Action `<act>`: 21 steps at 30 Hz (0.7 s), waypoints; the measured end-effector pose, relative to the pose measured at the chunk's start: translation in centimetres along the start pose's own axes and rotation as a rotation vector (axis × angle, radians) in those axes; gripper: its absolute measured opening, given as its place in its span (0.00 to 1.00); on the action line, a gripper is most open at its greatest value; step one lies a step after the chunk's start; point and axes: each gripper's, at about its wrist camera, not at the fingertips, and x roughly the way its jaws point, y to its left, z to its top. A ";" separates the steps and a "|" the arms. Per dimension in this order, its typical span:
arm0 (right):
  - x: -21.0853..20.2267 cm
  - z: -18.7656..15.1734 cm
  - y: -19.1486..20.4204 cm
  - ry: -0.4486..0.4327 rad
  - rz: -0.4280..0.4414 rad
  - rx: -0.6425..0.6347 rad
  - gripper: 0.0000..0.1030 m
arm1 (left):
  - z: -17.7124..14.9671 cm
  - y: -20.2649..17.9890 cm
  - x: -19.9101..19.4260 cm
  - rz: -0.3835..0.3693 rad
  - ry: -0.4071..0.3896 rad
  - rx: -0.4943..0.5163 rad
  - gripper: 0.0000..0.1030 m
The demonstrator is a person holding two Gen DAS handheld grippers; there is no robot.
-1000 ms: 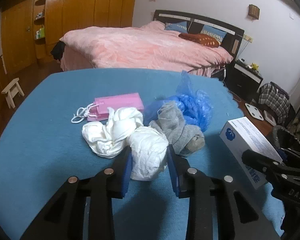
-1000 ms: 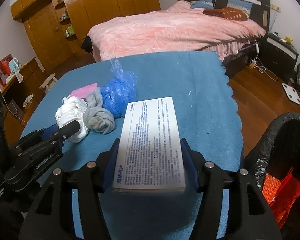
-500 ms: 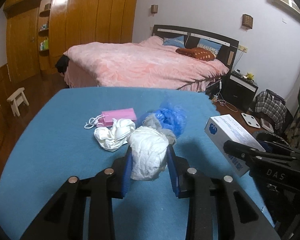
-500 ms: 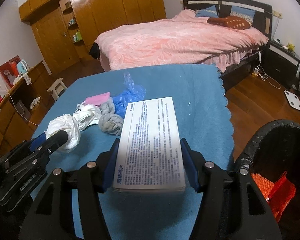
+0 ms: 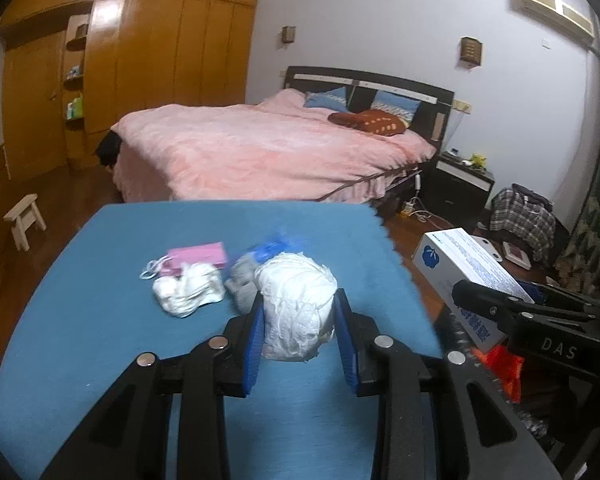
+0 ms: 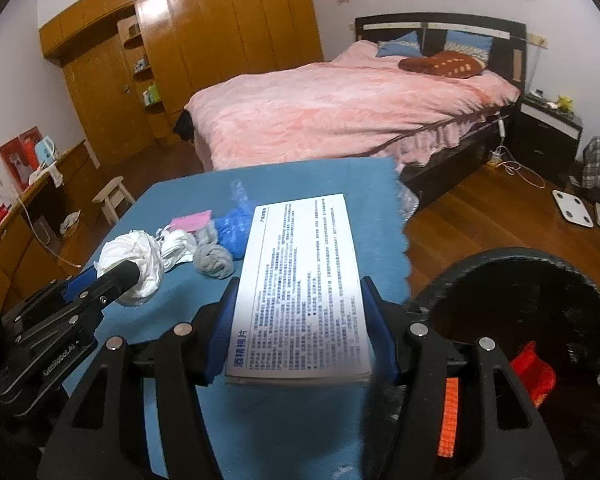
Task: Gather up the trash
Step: 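Carry both items over the black bin and open both tools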
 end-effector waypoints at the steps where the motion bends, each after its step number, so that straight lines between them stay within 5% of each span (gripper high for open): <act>1: -0.4 0.0 -0.3 -0.004 -0.004 0.003 0.55 | 0.2 -0.7 0.0 -0.010 -0.005 0.005 0.32; 21: -8.2 -1.5 -12.1 -0.115 -0.188 0.139 0.55 | 1.5 -14.3 0.9 -0.248 -0.032 0.144 0.32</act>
